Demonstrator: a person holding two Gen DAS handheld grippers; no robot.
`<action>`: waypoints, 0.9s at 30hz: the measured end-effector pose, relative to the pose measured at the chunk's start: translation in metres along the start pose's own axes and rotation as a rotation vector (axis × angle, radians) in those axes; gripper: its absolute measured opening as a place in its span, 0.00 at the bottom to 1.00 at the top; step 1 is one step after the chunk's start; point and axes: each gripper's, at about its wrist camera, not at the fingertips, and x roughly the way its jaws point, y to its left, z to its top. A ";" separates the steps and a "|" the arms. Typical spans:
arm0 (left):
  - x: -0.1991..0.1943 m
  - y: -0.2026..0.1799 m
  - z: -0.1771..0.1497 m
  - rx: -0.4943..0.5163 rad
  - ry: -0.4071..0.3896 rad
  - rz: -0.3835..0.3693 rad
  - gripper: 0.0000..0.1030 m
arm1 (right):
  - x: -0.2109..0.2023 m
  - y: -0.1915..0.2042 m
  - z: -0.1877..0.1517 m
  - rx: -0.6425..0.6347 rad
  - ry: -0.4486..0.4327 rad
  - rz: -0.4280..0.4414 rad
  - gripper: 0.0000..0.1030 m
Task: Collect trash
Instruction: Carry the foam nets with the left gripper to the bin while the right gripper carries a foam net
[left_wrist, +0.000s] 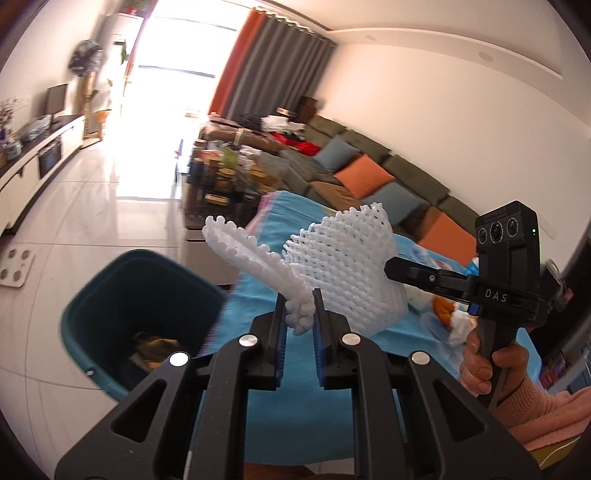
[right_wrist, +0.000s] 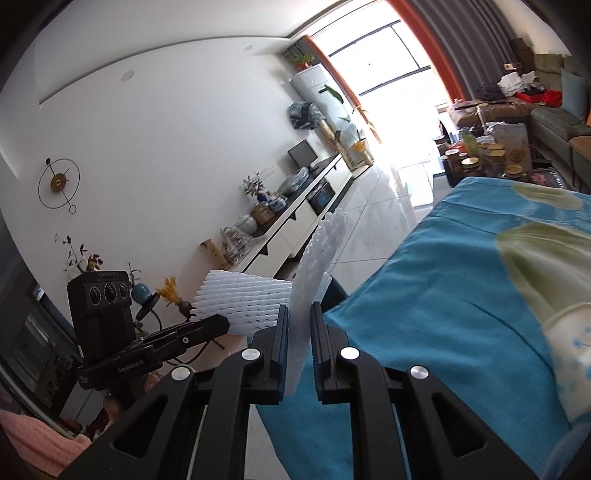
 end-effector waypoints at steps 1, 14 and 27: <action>-0.003 0.004 0.000 -0.009 -0.003 0.014 0.12 | 0.006 0.002 0.001 -0.001 0.008 0.006 0.10; -0.041 0.081 -0.008 -0.115 -0.013 0.163 0.12 | 0.078 0.018 0.012 0.005 0.119 0.049 0.10; -0.003 0.121 -0.022 -0.208 0.070 0.253 0.13 | 0.137 0.024 0.015 0.012 0.204 -0.021 0.10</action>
